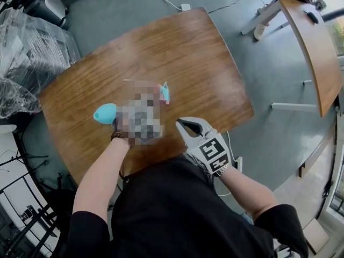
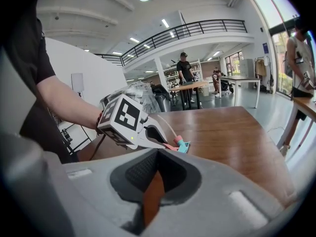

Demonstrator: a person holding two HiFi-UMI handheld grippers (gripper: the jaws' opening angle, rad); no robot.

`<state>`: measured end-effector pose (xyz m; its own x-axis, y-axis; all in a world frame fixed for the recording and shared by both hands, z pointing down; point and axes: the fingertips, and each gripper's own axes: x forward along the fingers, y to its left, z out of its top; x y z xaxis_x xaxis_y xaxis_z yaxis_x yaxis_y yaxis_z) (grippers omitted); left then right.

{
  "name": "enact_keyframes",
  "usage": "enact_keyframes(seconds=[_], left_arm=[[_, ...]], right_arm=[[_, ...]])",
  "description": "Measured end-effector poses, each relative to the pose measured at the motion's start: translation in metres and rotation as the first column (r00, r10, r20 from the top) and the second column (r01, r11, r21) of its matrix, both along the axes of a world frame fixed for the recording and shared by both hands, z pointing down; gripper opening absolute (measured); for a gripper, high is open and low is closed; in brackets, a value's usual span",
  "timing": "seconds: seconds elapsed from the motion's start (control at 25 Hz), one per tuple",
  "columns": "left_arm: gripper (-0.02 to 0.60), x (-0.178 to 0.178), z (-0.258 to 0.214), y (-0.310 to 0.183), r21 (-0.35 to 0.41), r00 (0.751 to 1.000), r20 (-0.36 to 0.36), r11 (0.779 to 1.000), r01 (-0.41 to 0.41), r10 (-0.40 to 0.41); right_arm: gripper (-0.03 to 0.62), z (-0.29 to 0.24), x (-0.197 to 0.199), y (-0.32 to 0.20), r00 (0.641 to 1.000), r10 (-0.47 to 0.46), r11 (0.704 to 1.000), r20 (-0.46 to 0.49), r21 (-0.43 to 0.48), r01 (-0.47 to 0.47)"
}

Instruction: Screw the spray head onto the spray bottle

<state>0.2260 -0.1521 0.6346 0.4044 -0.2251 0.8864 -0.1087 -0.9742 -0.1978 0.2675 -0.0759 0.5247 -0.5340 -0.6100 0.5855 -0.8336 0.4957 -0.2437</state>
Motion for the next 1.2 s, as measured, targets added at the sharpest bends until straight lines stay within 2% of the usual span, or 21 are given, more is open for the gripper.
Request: enact_keyframes(seconds=[0.16, 0.32, 0.6, 0.68, 0.72, 0.76, 0.92, 1.2], left_arm=[[0.046, 0.008, -0.024, 0.005, -0.039, 0.996, -0.078, 0.999, 0.028, -0.031], [0.046, 0.01, -0.053, 0.012, -0.091, 0.982, -0.176, 0.994, 0.056, -0.071], [0.046, 0.002, -0.113, 0.021, -0.172, 0.923, -0.362, 0.982, 0.073, -0.132], [0.046, -0.005, -0.131, 0.023, -0.203, 0.9, -0.41, 0.977, 0.067, -0.147], [0.046, -0.01, -0.139, 0.024, -0.219, 0.888, -0.434, 0.974, 0.063, -0.155], [0.046, -0.014, -0.147, 0.025, -0.234, 0.876, -0.455, 0.97, 0.057, -0.161], [0.044, -0.029, -0.179, 0.037, -0.319, 0.822, -0.537, 0.948, 0.008, -0.188], [0.04, -0.074, -0.235, 0.036, -0.426, 0.671, -0.683, 0.903, -0.048, -0.287]], right_arm=[[-0.008, -0.004, 0.009, 0.001, 0.998, -0.03, 0.999, -0.062, 0.038, 0.032], [-0.008, -0.008, 0.02, 0.001, 0.986, -0.056, 0.994, -0.16, 0.086, 0.07], [-0.008, -0.03, 0.029, -0.003, 0.94, -0.09, 0.966, -0.33, 0.2, 0.162], [-0.008, -0.039, 0.029, -0.006, 0.923, -0.096, 0.954, -0.374, 0.229, 0.193], [0.008, -0.044, 0.027, -0.007, 0.915, -0.102, 0.948, -0.389, 0.24, 0.208], [0.062, -0.048, 0.024, -0.008, 0.909, -0.109, 0.943, -0.402, 0.248, 0.223], [0.091, -0.063, 0.007, -0.01, 0.871, -0.144, 0.913, -0.469, 0.278, 0.3], [0.18, -0.084, -0.054, -0.014, 0.792, -0.222, 0.819, -0.568, 0.332, 0.468]])
